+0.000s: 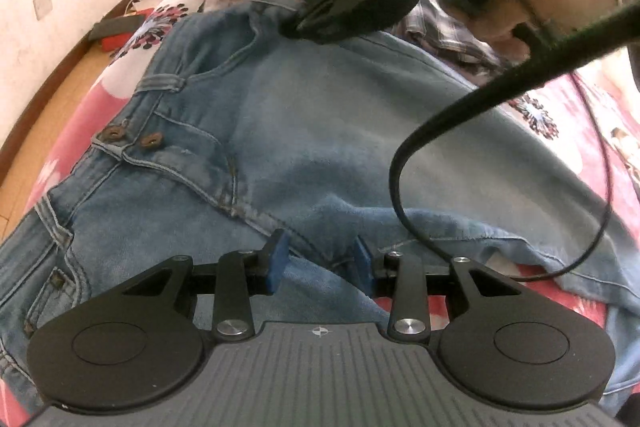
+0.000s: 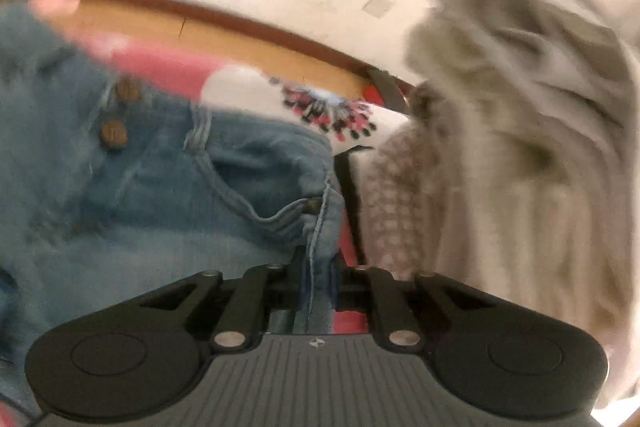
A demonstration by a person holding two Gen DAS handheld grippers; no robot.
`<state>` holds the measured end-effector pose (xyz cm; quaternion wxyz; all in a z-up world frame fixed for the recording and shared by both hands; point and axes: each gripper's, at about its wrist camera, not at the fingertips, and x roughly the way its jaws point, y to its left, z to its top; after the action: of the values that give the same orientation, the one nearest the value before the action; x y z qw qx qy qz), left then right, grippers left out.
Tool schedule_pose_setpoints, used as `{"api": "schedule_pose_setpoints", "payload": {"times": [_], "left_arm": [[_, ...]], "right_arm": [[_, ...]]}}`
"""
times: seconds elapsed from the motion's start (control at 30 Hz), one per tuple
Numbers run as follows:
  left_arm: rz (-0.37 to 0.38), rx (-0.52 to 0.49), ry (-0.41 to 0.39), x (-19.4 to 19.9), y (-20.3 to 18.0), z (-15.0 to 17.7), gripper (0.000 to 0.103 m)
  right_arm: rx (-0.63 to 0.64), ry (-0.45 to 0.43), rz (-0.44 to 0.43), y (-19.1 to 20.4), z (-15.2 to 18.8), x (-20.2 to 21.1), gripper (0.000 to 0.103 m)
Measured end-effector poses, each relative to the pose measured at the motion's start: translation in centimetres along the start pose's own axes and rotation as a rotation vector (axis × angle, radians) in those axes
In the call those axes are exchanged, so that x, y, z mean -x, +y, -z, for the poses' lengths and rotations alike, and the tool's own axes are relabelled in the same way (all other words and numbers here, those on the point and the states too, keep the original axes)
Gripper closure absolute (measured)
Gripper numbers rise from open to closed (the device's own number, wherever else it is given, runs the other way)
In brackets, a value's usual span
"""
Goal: Fold clothes
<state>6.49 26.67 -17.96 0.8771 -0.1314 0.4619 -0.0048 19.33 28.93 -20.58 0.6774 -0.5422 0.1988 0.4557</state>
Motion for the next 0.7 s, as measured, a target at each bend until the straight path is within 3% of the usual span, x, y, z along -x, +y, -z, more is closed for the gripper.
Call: {"api": "schedule_pose_setpoints", "payload": {"times": [0.17,0.23,0.33,0.43,0.53,0.63,0.7], "left_arm": [[-0.015,-0.025,0.002,-0.3,-0.4,0.2,0.067],[-0.024,-0.042,0.004,-0.4,-0.7,0.2,0.067],[-0.030,-0.055,0.005,-0.3,-0.9,0.3,0.067],[-0.030,-0.060,0.006,-0.1,-0.8,0.4,0.067],[-0.035,-0.081,0.005,-0.1,-1.6,0.0,0.067],[-0.040,-0.107,0.004,-0.2,-2.7,-0.8,0.067],[-0.042,-0.124,0.003,-0.3,-3.5,-1.3,0.067]], "right_arm": [[-0.023,-0.007,0.034,0.8,1.6,-1.3,0.081],[-0.068,-0.023,0.040,0.1,1.7,0.5,0.048],[-0.199,-0.114,0.019,-2.8,4.6,6.4,0.033],[-0.386,-0.102,0.017,-6.0,9.8,11.8,0.031],[-0.684,0.008,-0.019,-8.9,17.9,15.7,0.032],[-0.966,0.127,-0.071,-8.5,27.9,18.7,0.034],[-1.102,0.177,-0.121,-7.4,32.6,19.3,0.036]]}}
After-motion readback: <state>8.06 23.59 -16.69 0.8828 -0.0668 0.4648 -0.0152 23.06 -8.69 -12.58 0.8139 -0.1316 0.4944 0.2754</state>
